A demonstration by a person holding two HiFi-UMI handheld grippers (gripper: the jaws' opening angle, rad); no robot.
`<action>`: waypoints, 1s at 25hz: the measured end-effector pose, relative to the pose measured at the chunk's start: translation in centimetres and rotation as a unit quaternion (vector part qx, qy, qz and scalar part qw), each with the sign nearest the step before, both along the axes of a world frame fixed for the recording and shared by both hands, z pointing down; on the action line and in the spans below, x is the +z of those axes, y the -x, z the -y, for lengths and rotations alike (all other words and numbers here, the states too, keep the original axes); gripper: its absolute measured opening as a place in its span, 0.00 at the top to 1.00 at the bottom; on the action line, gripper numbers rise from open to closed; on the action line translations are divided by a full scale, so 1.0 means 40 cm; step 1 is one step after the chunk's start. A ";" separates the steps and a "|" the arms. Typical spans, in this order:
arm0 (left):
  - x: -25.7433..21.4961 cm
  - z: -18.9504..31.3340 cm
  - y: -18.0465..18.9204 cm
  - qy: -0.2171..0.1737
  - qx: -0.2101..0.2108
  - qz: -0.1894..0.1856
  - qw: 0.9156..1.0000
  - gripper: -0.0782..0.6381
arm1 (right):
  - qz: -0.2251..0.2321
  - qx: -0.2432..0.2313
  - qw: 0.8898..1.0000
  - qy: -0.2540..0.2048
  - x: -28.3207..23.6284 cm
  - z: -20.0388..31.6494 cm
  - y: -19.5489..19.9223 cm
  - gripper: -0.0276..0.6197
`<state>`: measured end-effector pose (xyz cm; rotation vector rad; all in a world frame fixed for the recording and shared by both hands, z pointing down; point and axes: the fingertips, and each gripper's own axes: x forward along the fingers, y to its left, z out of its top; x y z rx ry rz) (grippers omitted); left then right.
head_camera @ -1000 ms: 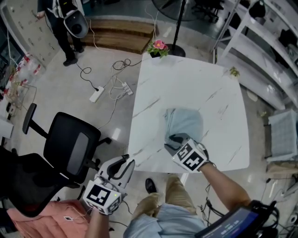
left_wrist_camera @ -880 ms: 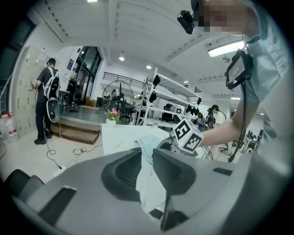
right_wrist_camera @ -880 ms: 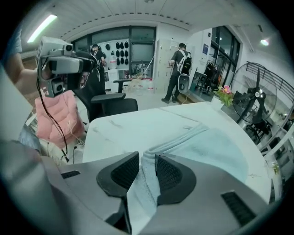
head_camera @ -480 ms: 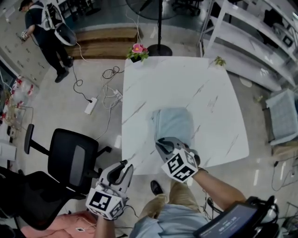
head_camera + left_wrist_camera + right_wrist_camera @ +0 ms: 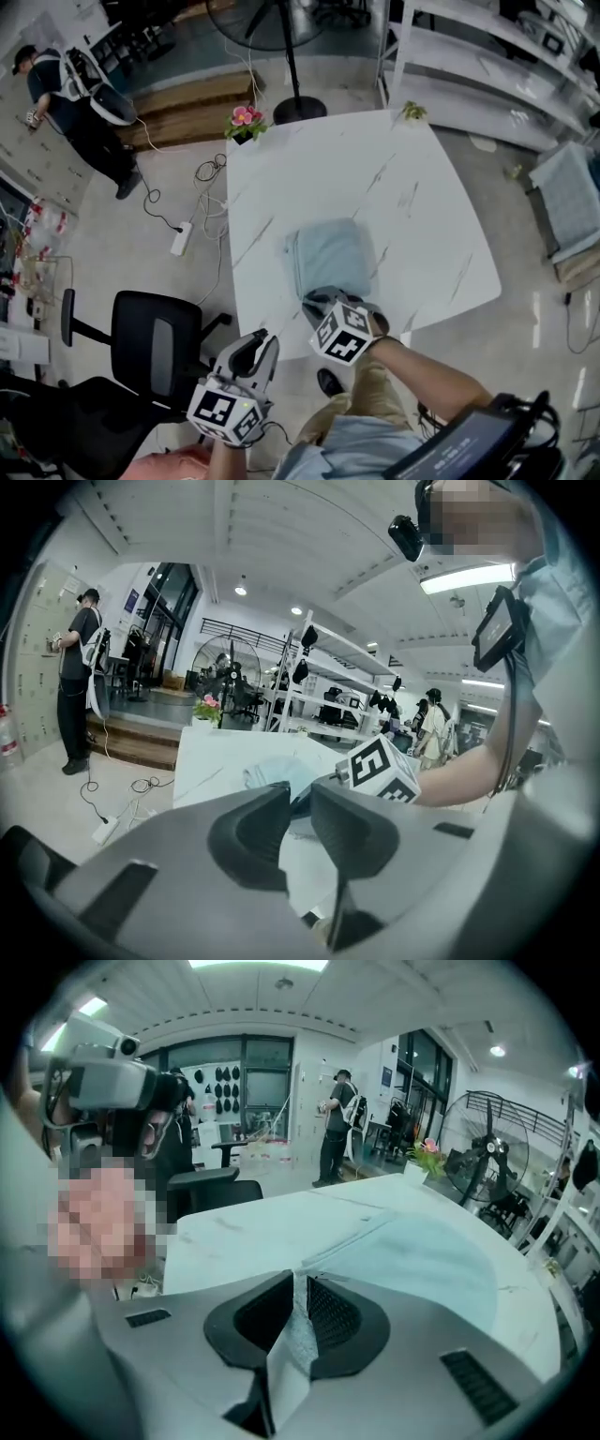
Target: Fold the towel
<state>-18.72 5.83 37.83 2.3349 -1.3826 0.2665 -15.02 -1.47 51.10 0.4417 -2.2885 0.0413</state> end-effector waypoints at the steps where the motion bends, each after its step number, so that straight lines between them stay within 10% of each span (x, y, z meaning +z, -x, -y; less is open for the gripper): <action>1: 0.003 0.007 -0.013 0.002 0.004 -0.003 1.000 0.79 | 0.010 -0.006 1.000 0.001 -0.013 -0.012 -0.001 0.86; 15: 0.147 0.218 -0.133 0.074 -0.033 -0.029 0.996 0.61 | 0.104 0.046 0.993 0.020 -0.141 0.029 -0.224 0.88; 25: 0.298 0.268 -0.108 0.174 -0.067 -0.014 0.982 0.76 | 0.073 0.042 0.995 0.044 -0.063 0.077 -0.258 0.86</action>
